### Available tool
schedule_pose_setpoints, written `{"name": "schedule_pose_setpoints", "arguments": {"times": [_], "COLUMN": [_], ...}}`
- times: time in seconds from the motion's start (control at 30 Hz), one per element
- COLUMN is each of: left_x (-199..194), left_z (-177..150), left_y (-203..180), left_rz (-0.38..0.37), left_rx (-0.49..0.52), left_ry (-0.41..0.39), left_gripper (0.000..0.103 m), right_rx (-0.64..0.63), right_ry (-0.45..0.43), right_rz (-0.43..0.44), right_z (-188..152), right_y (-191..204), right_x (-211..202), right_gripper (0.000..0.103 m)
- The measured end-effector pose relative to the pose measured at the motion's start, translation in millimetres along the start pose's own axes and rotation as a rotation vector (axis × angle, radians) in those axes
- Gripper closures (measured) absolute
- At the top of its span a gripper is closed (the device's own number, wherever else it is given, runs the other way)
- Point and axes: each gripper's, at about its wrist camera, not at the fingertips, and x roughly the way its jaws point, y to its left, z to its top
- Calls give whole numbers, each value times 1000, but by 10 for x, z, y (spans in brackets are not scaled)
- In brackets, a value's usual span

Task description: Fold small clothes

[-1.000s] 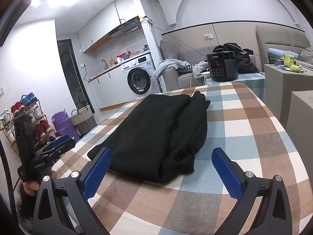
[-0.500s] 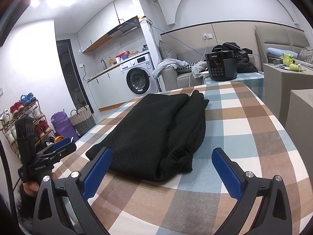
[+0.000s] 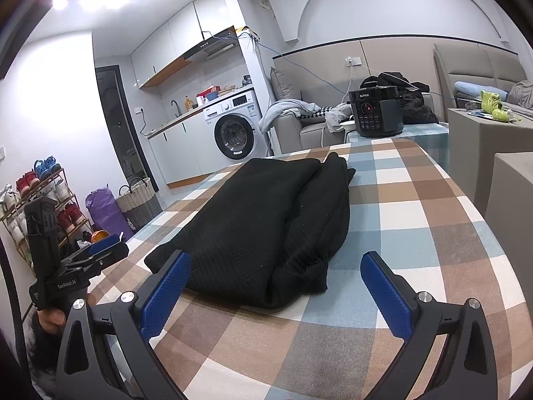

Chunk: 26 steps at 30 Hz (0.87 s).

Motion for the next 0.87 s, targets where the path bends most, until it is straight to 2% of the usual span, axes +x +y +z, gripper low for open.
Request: {"name": "schedule_pose_setpoints", "arguments": {"times": [0.87], "left_x": [-13], "left_z": [0], "left_y": [-12], "left_rz": [-9], "left_rx": [6], "left_ry": [0], "left_gripper": [1], "right_rx": [-4], "right_ry": [5], "right_rz": [1], "right_z": [-2], "right_y": [-12], "right_x": [17], "right_gripper": [0]}}
